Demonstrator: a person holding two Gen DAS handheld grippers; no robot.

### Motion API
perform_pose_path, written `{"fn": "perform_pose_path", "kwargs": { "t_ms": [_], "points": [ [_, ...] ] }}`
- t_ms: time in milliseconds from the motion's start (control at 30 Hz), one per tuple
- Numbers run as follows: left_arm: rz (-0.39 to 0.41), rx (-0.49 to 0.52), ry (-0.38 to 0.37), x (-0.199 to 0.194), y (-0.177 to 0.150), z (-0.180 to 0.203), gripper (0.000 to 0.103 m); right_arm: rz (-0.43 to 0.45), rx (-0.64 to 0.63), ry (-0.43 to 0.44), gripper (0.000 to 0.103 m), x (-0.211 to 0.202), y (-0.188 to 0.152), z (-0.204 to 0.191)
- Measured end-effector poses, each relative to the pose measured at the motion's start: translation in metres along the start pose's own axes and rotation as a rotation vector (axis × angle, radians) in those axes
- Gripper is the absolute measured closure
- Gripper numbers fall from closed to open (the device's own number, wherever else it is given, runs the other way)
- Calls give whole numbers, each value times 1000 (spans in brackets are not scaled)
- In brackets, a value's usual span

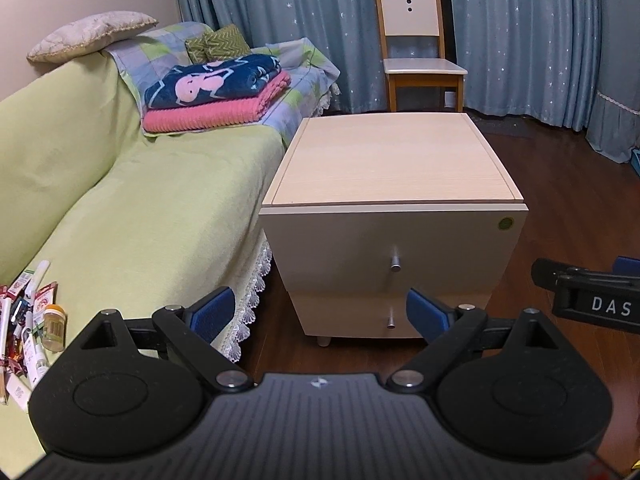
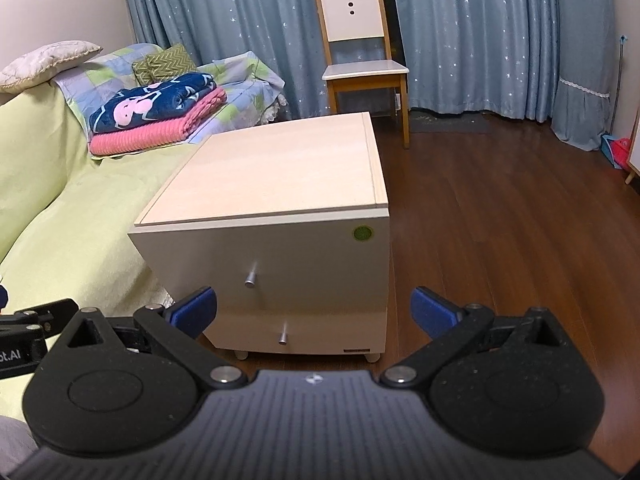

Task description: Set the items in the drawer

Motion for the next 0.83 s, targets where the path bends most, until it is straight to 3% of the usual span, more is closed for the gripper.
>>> {"fn": "perform_pose_path", "kwargs": {
  "t_ms": [467,833],
  "points": [
    [-80,-5,-10,37,6,-9,9,-10,-28,-19,1,28,8,-9],
    [-114,-27,-8,72,16,-22,3,110,-148,-2,1,51,26,-23]
  ]
}}
Point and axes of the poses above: each gripper's, at about its wrist camera, not at the fingertips, and x roughly the way its jaws point, z to its right, y to its top, the point moved 6 cm from there along x, roughly the way its jaws point, and after that the axes turned 3 degrees about -z, right-handed, at the moved point
